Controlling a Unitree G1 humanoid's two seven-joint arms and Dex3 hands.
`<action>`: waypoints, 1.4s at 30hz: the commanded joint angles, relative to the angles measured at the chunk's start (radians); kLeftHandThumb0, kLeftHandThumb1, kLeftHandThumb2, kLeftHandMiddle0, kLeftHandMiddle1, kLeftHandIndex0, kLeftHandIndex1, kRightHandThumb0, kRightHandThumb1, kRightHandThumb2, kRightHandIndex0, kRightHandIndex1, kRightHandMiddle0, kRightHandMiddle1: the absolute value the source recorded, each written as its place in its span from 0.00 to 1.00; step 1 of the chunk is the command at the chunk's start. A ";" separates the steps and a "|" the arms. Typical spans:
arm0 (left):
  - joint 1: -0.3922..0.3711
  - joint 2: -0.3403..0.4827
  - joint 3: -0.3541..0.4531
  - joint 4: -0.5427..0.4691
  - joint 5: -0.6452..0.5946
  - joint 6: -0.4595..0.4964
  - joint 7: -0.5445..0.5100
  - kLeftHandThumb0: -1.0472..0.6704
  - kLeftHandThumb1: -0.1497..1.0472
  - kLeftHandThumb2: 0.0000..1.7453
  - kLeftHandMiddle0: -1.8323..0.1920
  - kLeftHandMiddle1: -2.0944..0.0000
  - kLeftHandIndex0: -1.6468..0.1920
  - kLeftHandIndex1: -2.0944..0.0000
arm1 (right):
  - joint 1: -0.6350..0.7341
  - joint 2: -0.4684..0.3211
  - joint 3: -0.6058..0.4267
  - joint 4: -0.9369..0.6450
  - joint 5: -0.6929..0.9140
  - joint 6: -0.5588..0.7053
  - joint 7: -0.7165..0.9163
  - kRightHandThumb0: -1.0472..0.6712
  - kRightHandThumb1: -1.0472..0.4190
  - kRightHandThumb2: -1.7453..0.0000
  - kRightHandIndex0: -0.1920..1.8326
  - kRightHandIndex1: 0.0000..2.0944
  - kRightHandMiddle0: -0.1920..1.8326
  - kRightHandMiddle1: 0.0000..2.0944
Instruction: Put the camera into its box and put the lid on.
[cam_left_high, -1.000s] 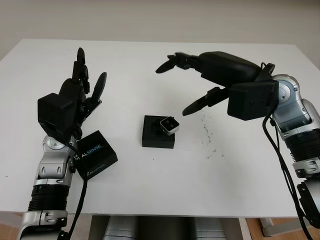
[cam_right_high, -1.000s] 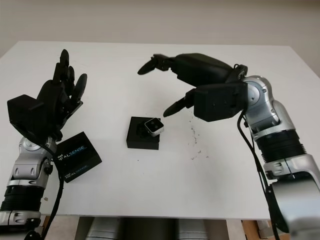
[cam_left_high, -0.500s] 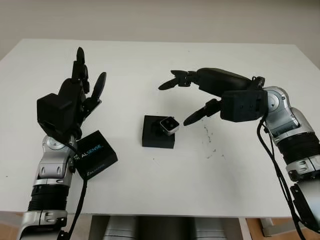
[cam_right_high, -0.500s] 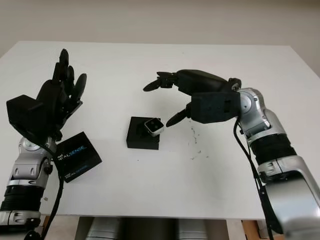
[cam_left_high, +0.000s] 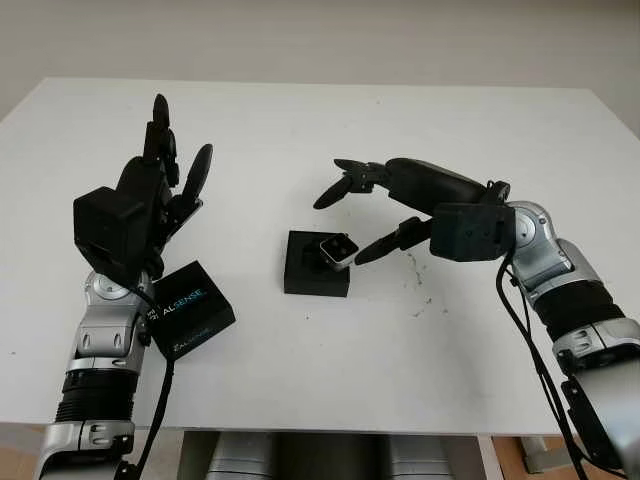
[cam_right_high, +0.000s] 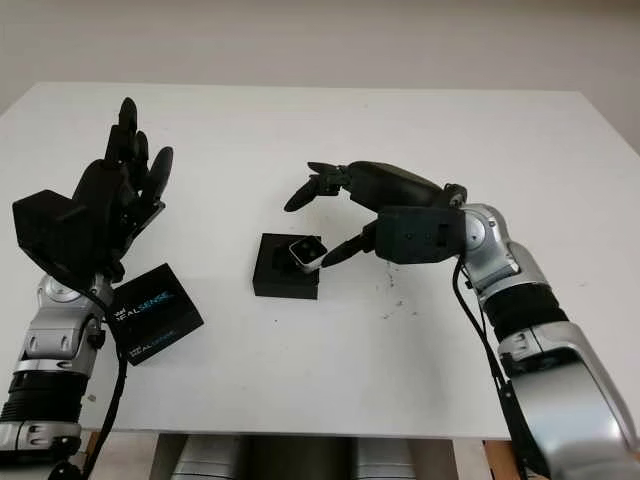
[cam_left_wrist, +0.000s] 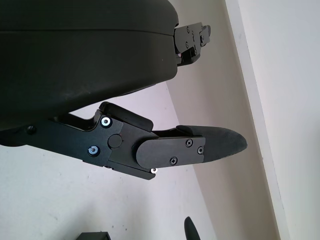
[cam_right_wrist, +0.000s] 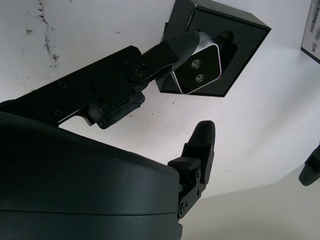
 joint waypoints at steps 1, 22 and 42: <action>-0.007 0.012 0.005 0.006 0.002 -0.009 0.000 0.19 1.00 0.27 1.00 1.00 1.00 1.00 | 0.015 0.007 -0.010 0.010 0.011 -0.014 -0.011 0.27 0.16 0.97 0.15 0.03 0.24 0.44; -0.010 0.012 0.002 0.006 -0.002 -0.002 -0.003 0.19 1.00 0.27 1.00 1.00 1.00 1.00 | 0.037 0.015 -0.007 0.047 0.031 -0.047 0.016 0.26 0.16 0.97 0.14 0.02 0.20 0.48; -0.014 0.012 0.001 0.002 -0.006 0.010 -0.007 0.18 1.00 0.26 1.00 1.00 1.00 1.00 | 0.035 0.048 -0.001 0.109 0.005 -0.086 -0.036 0.26 0.14 0.97 0.16 0.03 0.22 0.50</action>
